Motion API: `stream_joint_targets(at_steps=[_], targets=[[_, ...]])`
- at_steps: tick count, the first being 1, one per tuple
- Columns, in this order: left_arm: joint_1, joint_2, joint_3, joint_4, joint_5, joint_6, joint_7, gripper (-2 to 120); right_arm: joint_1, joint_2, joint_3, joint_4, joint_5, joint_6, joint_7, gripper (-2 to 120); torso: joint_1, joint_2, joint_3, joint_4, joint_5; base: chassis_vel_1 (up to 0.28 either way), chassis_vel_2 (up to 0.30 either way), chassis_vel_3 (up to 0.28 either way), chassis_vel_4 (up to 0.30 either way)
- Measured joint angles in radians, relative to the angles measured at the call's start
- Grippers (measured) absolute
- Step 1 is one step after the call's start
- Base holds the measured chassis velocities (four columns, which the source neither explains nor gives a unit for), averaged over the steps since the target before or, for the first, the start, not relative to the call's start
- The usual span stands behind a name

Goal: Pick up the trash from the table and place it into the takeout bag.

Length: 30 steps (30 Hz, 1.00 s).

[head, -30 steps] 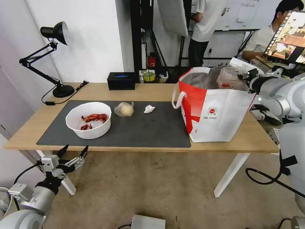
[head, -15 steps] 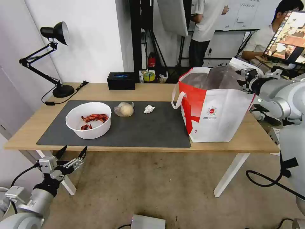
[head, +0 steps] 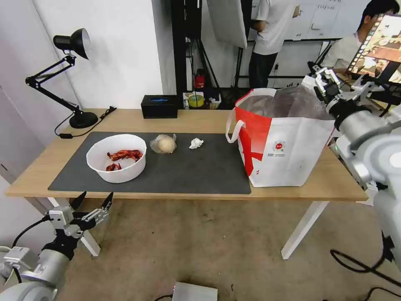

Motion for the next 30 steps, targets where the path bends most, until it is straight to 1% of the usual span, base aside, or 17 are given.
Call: stream_joint_targets(at_steps=[1,2,3,5,7,9,11,13,15,17,19,21,23,25,26,27,30], targets=[[0.001,0.0,0.0,-0.001,0.0,0.0,0.0,100,-0.007,-0.002,-0.002,0.006,-0.016,0.0,-0.011,100,0.0,0.0,0.0,0.0,0.0,0.0,0.0,0.0,0.0],[0.006,-0.003,-0.003,-0.005,0.003,0.0,-0.001,100,-0.039,-0.012,-0.009,0.034,-0.08,0.0,-0.053,100,0.0,0.0,0.0,0.0001,0.0001,0.0,0.0,0.0,0.0],[0.006,-0.003,-0.003,-0.005,0.003,0.0,-0.001,100,-0.039,-0.012,-0.009,0.034,-0.08,0.0,-0.053,100,0.0,0.0,0.0,0.0001,0.0001,0.0,0.0,0.0,0.0],[0.01,-0.009,-0.006,-0.009,0.006,-0.001,-0.001,100,-0.072,-0.018,-0.016,0.061,-0.148,0.001,-0.083,100,0.0,0.0,0.0,0.0002,0.0001,0.0,0.0,0.0,0.0],[0.016,-0.018,-0.01,-0.009,0.029,-0.015,0.0,100,-0.133,-0.022,-0.02,0.09,-0.251,0.011,-0.12,100,0.0,0.0,0.0,0.0001,0.0001,0.0,0.0,0.0,0.0],[0.016,-0.02,-0.011,-0.008,0.034,-0.017,0.0,100,-0.143,-0.022,-0.02,0.094,-0.263,0.013,-0.124,100,0.0,0.0,0.0,0.0001,0.0002,0.0,0.0,0.0,0.0],[0.021,-0.026,-0.012,-0.005,0.044,-0.023,0.002,100,-0.201,-0.02,-0.02,0.116,-0.325,0.024,-0.134,100,0.0,0.0,0.0,0.0001,0.0,0.0,0.0,0.0,0.0],[0.021,-0.027,-0.013,-0.005,0.045,-0.023,0.002,100,-0.21,-0.019,-0.02,0.118,-0.335,0.026,-0.135,100,0.0,0.0,0.0,0.0001,0.0001,0.0,0.0,0.0,0.0],[0.022,-0.037,-0.014,-0.005,0.05,-0.025,0.002,100,-0.267,-0.008,-0.019,0.132,-0.403,0.041,-0.146,100,0.0,0.0,0.0,0.0001,0.0001,0.0,0.0,0.0,0.0],[0.022,-0.039,-0.014,-0.005,0.051,-0.025,0.003,100,-0.28,-0.005,-0.019,0.135,-0.416,0.045,-0.146,100,0.0,0.0,0.0,0.0001,0.0001,0.0,0.0,0.0,0.0],[0.022,-0.047,-0.011,-0.005,0.065,-0.029,0.003,100,-0.339,0.014,-0.023,0.146,-0.495,0.069,-0.147,100,0.0,0.0,0.0,0.0002,0.0001,0.0,0.0,0.0,0.0],[0.022,-0.049,-0.011,-0.005,0.066,-0.03,0.003,100,-0.35,0.018,-0.024,0.148,-0.509,0.074,-0.147,100,0.0,0.0,0.0,0.0001,0.0001,0.0,0.0,0.0,0.0],[0.022,-0.056,-0.008,-0.001,0.07,-0.032,0.003,100,-0.405,0.044,-0.031,0.15,-0.615,0.107,-0.146,100,0.0,0.0,0.0,0.0001,0.0001,0.0,0.0,0.0,0.0],[0.021,-0.056,-0.008,0.001,0.07,-0.032,0.003,100,-0.415,0.05,-0.032,0.148,-0.642,0.115,-0.146,100,0.0,0.0,0.0,0.0,0.0002,0.0,0.0,0.0,0.0],[0.019,-0.057,-0.007,0.011,0.072,-0.032,0.003,100,-0.442,0.071,-0.035,0.138,-0.711,0.14,-0.146,100,0.0,0.0,0.0,0.0001,0.0,0.0,0.0,0.0,0.0],[0.019,-0.057,-0.007,0.011,0.072,-0.032,0.003,100,-0.442,0.071,-0.035,0.138,-0.711,0.14,-0.146,100,0.0,0.0,0.0,0.0001,0.0,0.0,0.0,0.0,0.0],[0.015,-0.059,-0.007,0.021,0.074,-0.034,0.003,100,-0.476,0.113,-0.044,0.109,-0.818,0.188,-0.143,100,0.0,0.0,0.0,0.0001,0.0,0.0,0.0,0.0,0.0]])
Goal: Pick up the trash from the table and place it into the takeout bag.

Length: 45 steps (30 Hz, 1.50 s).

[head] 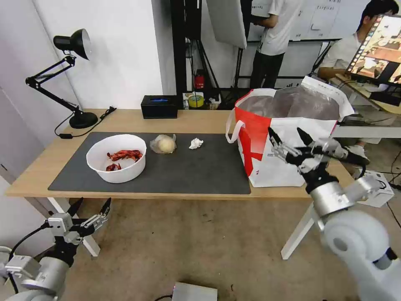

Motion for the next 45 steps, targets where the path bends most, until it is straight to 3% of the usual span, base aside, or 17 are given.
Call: stream_joint_targets(at_steps=[12,28,45], targets=[[-0.004,-0.035,0.014,0.01,0.024,-0.007,-0.002,100,-0.029,0.12,-0.114,-0.074,-0.144,0.049,0.093,100,0.0,0.0,0.0,0.0,0.0001,0.0,0.0,0.0,0.0],[-0.006,-0.041,0.019,0.02,0.066,-0.029,0.017,100,-0.166,0.243,-0.204,-0.126,-0.367,0.153,0.101,100,0.0,0.0,0.0,0.0,0.0,0.0,0.0,0.0,0.0],[-0.021,-0.037,0.021,0.025,0.072,-0.03,0.02,100,-0.275,0.268,-0.222,-0.07,-0.437,0.155,0.102,100,0.0,0.0,0.0,0.0,0.0,0.0,0.0,0.0,0.0]])
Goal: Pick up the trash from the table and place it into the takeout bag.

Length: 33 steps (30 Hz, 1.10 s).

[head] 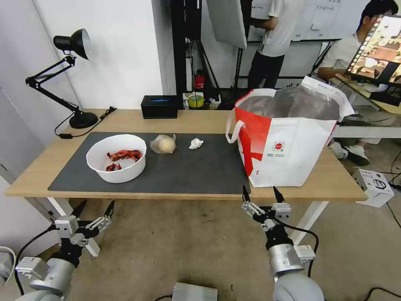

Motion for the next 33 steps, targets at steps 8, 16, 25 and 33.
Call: stream_joint_targets(at_steps=[8,16,25,33], targets=[[0.006,-0.001,-0.005,-0.006,0.0,0.0,0.001,100,0.005,0.0,0.0,0.001,-0.005,-0.003,0.0,100,0.0,0.0,0.0,0.0001,0.0002,0.0,0.0,0.0,0.0],[0.011,-0.003,-0.01,-0.009,0.001,0.0,0.004,100,0.005,0.003,-0.012,0.005,-0.001,-0.006,0.002,100,0.0,0.0,0.0,0.0,0.0,0.0,0.0,0.0,0.0],[0.019,-0.009,-0.021,-0.012,0.0,-0.005,0.009,100,0.045,-0.01,-0.049,0.013,0.031,-0.026,0.004,100,0.0,0.0,0.0,0.0,0.0001,0.0,0.0,0.0,0.0],[0.031,-0.012,-0.027,-0.02,-0.001,-0.01,0.016,100,0.14,-0.037,-0.099,-0.005,0.071,-0.047,0.005,100,0.0,0.0,0.0,0.0001,0.0,0.0,0.0,0.0,0.0]])
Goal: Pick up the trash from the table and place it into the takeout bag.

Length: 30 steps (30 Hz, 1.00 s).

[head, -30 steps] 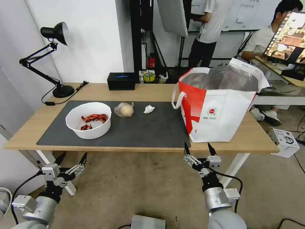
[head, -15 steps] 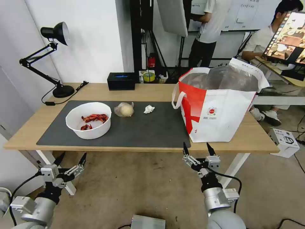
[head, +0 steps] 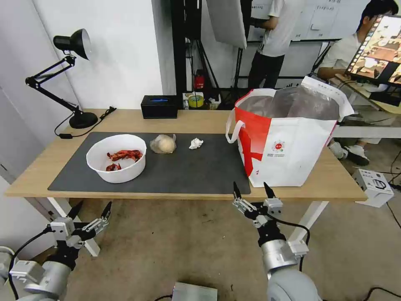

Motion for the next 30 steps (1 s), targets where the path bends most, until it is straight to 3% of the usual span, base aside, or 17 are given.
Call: stream_joint_targets(at_steps=[11,16,30], targets=[[0.018,-0.016,-0.012,-0.016,0.0,-0.009,0.015,100,0.202,-0.038,-0.115,-0.083,0.073,-0.039,0.004,100,0.0,0.0,0.0,0.0,0.0,0.0,0.0,0.0,0.0],[0.034,-0.038,-0.03,-0.026,0.0,-0.02,0.025,100,0.372,-0.062,-0.191,-0.156,0.122,-0.061,0.017,100,0.0,0.0,0.0,0.0,0.0,0.0,0.0,0.0,0.0],[0.05,-0.085,-0.045,-0.046,0.006,-0.033,0.036,100,0.682,-0.024,-0.352,-0.367,0.263,-0.113,0.085,100,0.0,0.0,0.0,-0.0001,0.0,0.0,0.0,0.0,0.0]])
